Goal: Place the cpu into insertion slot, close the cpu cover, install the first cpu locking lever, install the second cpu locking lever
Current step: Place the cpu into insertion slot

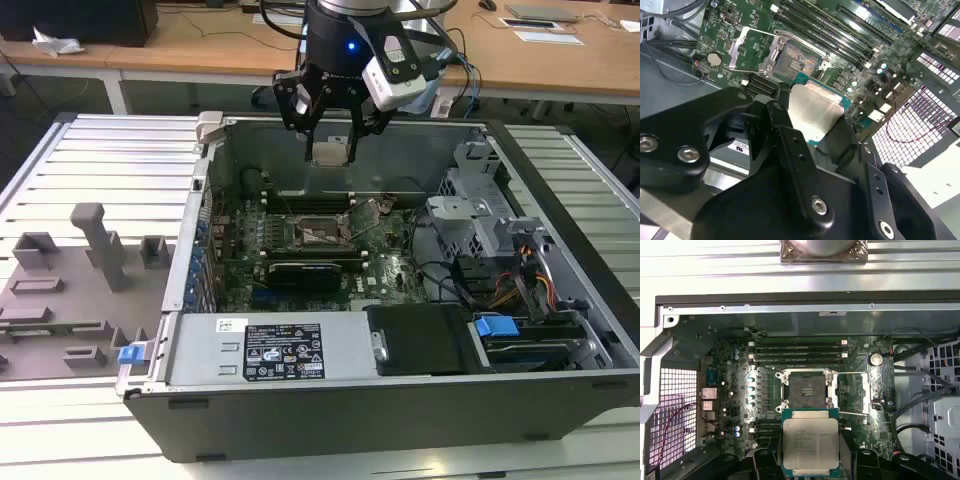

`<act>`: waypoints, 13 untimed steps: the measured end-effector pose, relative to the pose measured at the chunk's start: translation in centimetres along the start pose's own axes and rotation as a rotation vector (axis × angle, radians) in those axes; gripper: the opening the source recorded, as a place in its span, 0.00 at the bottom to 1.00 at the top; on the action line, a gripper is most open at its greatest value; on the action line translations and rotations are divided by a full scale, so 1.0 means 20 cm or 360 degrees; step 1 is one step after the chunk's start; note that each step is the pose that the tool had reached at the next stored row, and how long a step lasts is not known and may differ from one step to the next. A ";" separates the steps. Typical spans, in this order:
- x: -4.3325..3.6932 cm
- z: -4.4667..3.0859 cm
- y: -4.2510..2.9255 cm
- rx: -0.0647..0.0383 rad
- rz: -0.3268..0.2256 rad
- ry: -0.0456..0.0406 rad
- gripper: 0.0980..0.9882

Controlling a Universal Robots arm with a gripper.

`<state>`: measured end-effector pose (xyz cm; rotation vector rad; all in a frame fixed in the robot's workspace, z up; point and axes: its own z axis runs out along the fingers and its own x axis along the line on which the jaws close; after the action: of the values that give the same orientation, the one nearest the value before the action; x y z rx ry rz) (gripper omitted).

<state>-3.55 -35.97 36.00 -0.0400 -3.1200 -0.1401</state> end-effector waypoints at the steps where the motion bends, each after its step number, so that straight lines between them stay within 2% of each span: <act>1: 0.000 0.000 0.000 0.0000 0.0000 0.0000 0.50; 13: 0.000 0.018 -0.002 0.0000 0.0000 0.0000 0.50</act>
<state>-3.55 -35.97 35.63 -0.0400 -3.1201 -0.1401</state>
